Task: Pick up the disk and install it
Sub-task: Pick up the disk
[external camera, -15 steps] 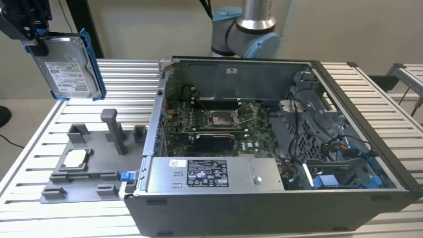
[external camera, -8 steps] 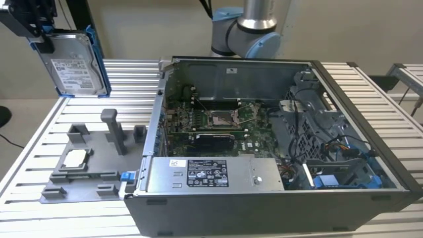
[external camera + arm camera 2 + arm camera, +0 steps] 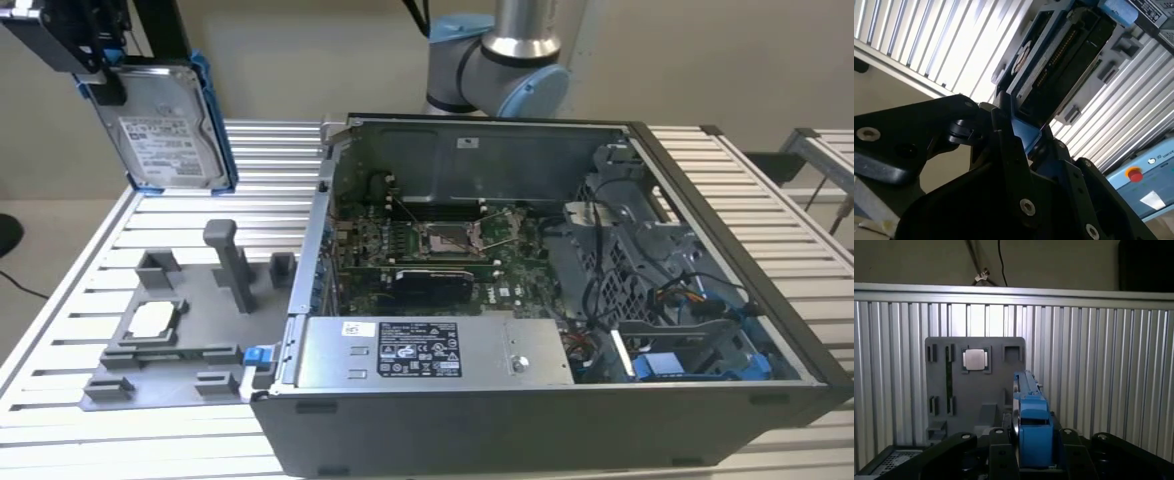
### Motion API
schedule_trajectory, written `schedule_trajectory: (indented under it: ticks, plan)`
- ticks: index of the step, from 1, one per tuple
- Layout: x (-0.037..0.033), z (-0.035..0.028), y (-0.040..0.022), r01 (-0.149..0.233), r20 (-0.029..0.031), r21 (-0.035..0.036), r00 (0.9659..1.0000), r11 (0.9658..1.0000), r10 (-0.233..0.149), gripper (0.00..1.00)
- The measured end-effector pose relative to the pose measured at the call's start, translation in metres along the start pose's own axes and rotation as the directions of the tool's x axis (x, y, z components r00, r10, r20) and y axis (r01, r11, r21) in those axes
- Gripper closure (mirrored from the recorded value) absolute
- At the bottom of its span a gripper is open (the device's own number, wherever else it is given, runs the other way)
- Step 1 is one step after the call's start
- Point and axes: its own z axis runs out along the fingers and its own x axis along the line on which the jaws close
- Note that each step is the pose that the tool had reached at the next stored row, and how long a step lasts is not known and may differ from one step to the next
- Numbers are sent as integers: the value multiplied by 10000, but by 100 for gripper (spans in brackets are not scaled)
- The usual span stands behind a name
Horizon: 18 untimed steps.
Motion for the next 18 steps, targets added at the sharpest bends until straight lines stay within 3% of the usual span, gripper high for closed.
schedule_trajectory:
  ticks: [3, 18]
  plan:
    - [-3, -26, 0, -1, -2, -3, 10000, 10000, 1, 100]
    - [-20, -465, -56, 0, -2, -5, 10000, 10000, 0, 100]
